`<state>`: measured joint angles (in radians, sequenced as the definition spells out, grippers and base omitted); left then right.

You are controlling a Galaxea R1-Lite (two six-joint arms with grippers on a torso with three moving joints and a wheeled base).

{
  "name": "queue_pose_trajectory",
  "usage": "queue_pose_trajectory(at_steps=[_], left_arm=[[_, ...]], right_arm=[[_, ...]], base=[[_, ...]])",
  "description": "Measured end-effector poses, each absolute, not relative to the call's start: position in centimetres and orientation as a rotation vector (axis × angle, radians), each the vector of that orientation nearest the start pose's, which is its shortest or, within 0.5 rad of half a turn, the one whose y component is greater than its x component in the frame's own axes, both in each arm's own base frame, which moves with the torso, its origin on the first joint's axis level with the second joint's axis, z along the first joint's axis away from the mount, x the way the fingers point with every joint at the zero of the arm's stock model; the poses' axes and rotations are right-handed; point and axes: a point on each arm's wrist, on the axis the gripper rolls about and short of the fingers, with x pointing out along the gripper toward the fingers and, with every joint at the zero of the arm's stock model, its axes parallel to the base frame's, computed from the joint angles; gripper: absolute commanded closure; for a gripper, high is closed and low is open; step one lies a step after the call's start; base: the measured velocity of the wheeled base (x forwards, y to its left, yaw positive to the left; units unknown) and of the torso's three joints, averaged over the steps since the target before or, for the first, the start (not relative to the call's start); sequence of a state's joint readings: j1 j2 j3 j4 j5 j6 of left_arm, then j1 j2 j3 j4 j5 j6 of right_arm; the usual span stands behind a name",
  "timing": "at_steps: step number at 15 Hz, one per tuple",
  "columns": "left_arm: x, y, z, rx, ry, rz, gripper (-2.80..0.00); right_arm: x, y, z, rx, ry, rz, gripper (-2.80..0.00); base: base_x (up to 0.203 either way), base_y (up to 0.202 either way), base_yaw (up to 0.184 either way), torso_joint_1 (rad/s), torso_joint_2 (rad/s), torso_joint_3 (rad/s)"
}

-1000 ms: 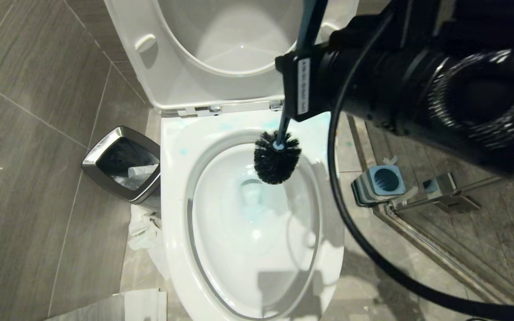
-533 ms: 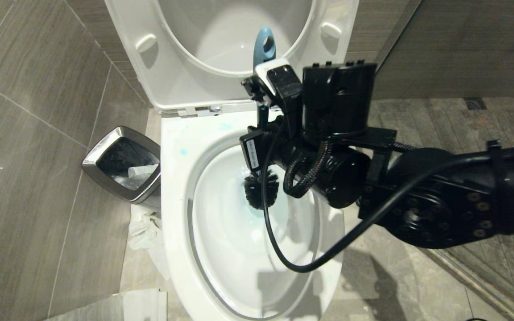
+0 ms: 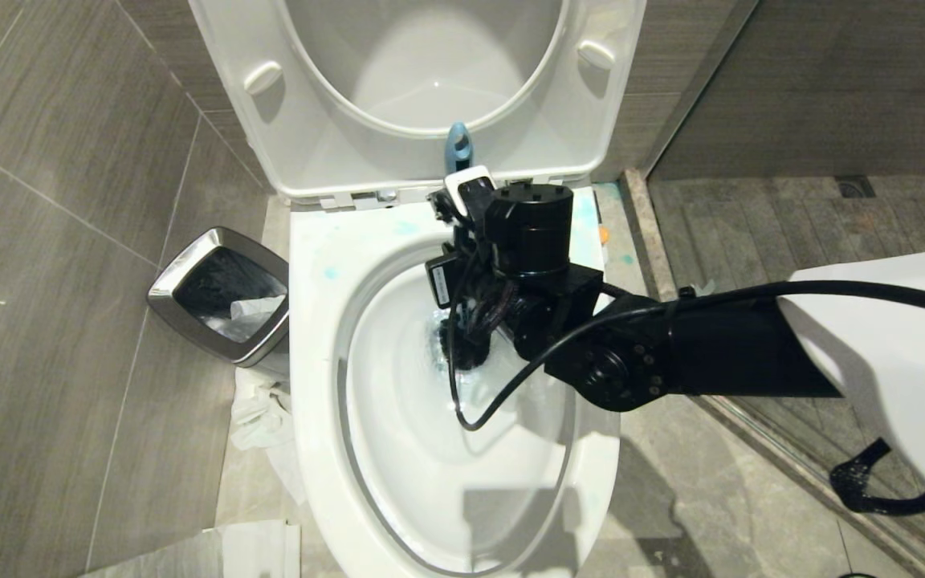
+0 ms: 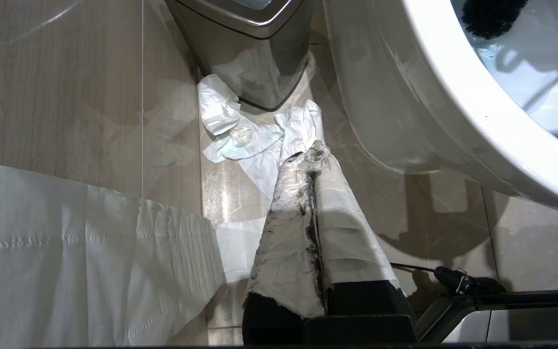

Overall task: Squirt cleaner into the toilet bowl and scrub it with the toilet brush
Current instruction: Scrub the toilet bowl

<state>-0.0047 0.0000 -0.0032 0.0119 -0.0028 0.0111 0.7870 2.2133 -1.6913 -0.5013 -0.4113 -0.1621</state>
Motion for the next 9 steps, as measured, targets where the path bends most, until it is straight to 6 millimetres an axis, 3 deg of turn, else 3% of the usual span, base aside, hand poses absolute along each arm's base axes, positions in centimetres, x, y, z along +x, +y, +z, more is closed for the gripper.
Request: queue_pose_trajectory(at_steps=[4,6,9], left_arm=[[-2.3,0.0,7.5,0.013,0.009,-0.008,0.00],[-2.3,0.0,7.5,0.014,0.009,-0.009,0.00],[-2.3,0.0,7.5,0.016,0.009,-0.009,0.00]], right_arm=[[33.9,34.2,19.8,-0.191,0.008,0.394,0.00],[33.2,34.4,21.0,-0.194,-0.016,0.407,0.00],[31.7,33.5,24.5,-0.201,-0.091,0.415,0.00]], base=[[0.000,0.000,0.000,0.000,0.00,0.000],[0.000,0.000,0.000,0.000,0.00,0.000],[0.000,0.000,0.000,0.000,0.00,0.000]])
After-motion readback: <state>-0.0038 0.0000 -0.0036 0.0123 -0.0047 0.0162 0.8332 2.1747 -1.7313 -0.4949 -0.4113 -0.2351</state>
